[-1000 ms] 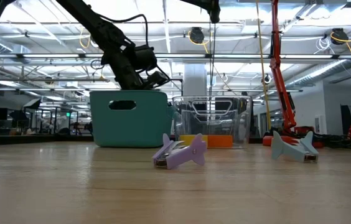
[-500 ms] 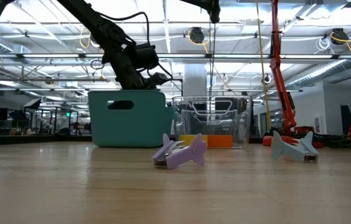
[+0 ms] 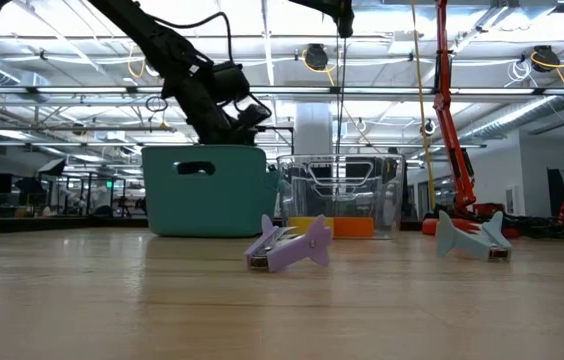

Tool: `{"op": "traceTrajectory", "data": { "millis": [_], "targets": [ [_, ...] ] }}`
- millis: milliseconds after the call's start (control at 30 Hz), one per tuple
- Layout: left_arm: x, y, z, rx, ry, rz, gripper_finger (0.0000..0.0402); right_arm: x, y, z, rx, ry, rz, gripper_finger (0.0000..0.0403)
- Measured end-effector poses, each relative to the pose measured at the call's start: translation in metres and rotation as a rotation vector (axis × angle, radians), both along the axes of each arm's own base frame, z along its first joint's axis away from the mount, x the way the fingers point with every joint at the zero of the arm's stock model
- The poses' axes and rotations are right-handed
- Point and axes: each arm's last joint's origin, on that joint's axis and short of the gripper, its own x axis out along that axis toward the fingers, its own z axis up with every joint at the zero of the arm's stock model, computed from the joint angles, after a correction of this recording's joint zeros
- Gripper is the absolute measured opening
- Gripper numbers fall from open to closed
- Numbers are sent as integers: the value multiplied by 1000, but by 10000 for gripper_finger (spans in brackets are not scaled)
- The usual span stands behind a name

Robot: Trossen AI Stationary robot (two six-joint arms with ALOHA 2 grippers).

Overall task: Pick and place Stapler, Stapler remover, tape
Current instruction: Put the blue stapler remover into the orange bin

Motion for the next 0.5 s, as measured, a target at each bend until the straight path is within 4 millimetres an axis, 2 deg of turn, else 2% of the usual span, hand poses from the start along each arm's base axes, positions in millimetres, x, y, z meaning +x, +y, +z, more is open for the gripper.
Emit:
{"op": "traceTrajectory", "data": {
  "millis": [100, 233, 500],
  "targets": [
    [-8, 2, 15, 11, -48, -11, 224, 0, 0, 0, -1, 0, 0, 249],
    [-22, 1, 44, 75, -109, -3, 203, 0, -1, 0, 0, 1, -1, 249],
    [-53, -21, 102, 237, -224, -73, 175, -1, -2, -6, -37, 59, 4, 249]
  ]
}}
